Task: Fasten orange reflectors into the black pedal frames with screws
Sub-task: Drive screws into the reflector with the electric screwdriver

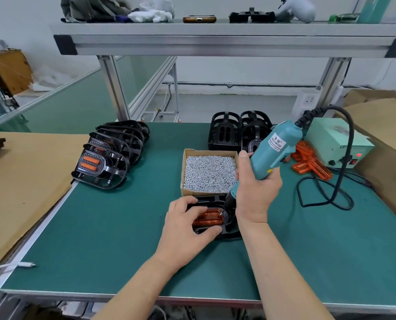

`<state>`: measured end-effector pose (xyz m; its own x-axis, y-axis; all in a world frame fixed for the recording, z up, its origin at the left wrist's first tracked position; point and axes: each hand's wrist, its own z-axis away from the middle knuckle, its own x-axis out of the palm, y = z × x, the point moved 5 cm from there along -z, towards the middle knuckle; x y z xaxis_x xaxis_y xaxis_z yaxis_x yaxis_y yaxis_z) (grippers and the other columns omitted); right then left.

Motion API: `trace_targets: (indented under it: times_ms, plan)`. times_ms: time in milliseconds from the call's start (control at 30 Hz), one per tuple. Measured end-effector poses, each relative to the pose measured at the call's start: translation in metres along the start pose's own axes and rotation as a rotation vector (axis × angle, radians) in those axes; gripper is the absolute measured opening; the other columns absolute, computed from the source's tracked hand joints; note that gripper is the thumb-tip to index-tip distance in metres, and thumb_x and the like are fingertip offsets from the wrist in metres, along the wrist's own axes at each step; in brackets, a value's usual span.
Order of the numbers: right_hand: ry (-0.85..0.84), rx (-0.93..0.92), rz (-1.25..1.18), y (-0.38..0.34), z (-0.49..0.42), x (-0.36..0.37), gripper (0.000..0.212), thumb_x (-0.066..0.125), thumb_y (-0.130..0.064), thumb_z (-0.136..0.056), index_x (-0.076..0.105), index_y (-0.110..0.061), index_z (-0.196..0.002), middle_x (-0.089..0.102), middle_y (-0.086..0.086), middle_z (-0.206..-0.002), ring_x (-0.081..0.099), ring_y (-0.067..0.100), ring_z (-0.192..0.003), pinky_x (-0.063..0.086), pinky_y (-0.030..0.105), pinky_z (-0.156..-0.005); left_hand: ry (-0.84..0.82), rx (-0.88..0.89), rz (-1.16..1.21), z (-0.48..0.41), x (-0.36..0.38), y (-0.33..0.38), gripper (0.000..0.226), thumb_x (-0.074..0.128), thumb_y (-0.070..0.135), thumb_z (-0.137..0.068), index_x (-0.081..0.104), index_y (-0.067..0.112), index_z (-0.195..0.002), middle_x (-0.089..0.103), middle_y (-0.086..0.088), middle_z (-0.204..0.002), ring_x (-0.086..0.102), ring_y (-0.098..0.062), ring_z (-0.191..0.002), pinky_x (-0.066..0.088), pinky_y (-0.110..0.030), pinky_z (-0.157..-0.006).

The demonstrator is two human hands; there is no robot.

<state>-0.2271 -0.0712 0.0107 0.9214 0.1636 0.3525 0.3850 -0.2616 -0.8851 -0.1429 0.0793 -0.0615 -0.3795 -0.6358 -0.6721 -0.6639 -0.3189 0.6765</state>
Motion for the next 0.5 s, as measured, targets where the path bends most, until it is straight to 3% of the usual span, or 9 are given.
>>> trace_targets:
  times_ms: [100, 267, 500]
  plan:
    - [-0.041, -0.016, -0.011, -0.0016, 0.0012, 0.0036, 0.012, 0.077, -0.038, -0.077, 0.065, -0.037, -0.074, 0.059, 0.002, -0.065, 0.053, 0.022, -0.060, 0.049, 0.039, -0.058, -0.008, -0.005, -0.016, -0.0006, 0.0001, -0.0005, 0.069, 0.058, 0.071, -0.067, 0.072, 0.024, -0.115, 0.045, 0.012, -0.125, 0.035, -0.009, -0.125, 0.035, -0.032, -0.110]
    - [-0.048, -0.020, -0.008, -0.0030, 0.0019, 0.0042, 0.011, 0.076, -0.036, -0.077, 0.066, -0.039, -0.073, 0.060, 0.004, -0.066, 0.053, 0.025, -0.061, 0.050, 0.044, -0.061, -0.016, -0.009, -0.018, -0.0005, 0.0006, -0.0006, 0.069, 0.058, 0.072, -0.067, 0.071, 0.024, -0.116, 0.044, 0.014, -0.125, 0.034, -0.008, -0.126, 0.035, -0.033, -0.109]
    - [-0.067, -0.021, -0.024, -0.0009, 0.0021, 0.0066, 0.013, 0.076, -0.037, -0.077, 0.065, -0.039, -0.073, 0.059, -0.002, -0.065, 0.053, 0.021, -0.059, 0.048, 0.036, -0.058, -0.013, -0.015, -0.013, -0.0003, 0.0015, -0.0016, 0.070, 0.058, 0.073, -0.066, 0.071, 0.025, -0.115, 0.044, 0.014, -0.126, 0.033, -0.007, -0.126, 0.038, -0.035, -0.108]
